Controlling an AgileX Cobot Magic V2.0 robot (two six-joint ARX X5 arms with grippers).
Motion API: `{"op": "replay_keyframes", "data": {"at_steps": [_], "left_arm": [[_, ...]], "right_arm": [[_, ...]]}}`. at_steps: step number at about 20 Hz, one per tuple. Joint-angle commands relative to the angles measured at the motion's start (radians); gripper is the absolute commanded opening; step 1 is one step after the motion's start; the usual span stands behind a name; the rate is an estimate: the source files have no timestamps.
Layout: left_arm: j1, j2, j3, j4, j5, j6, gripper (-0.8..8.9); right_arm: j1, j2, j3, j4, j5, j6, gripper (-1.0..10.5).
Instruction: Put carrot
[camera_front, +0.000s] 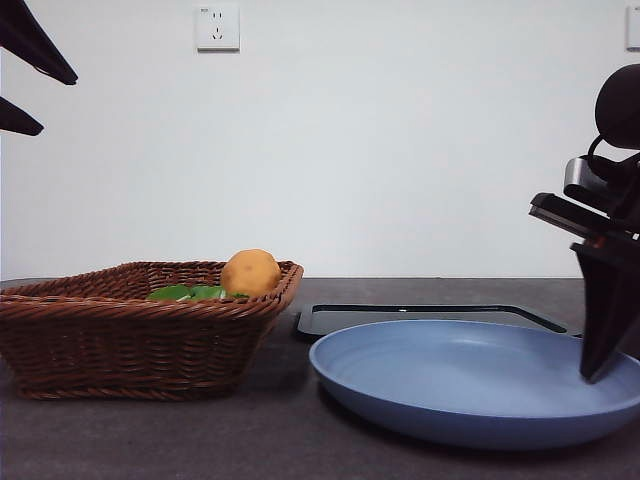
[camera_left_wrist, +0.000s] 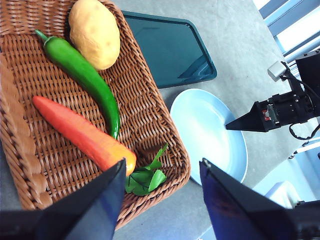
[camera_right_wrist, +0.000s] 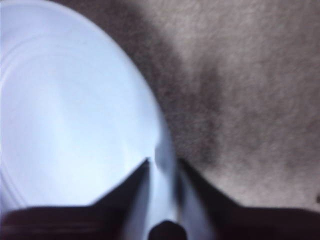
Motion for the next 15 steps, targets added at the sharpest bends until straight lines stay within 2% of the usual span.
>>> {"op": "replay_keyframes", "data": {"at_steps": [1,3,6,10,12,15], "left_arm": [[-0.004,0.006,0.013,0.007,0.008,0.007,2.73],[-0.006,0.007,0.013,0.010,0.008,-0.026,3.49],[-0.043,0.007,0.013,0.010,-0.019,-0.062,3.58],[-0.151,0.038,0.014,0.038,-0.227,-0.148,3.58],[-0.204,0.105,0.027,0.056,-0.280,-0.201,3.58],[-0.271,0.256,0.095,0.018,-0.342,-0.207,3.58]], "right_arm": [[0.000,0.011,0.005,0.002,0.002,0.008,0.0],[0.000,-0.006,0.005,-0.007,0.000,0.014,0.0],[0.000,-0.081,0.005,-0.047,-0.002,0.014,0.0],[0.000,-0.239,0.005,-0.080,0.000,0.014,0.0],[0.000,-0.313,0.005,-0.081,0.002,0.014,0.0],[0.000,-0.382,0.005,-0.083,0.003,0.014,0.0]]}}
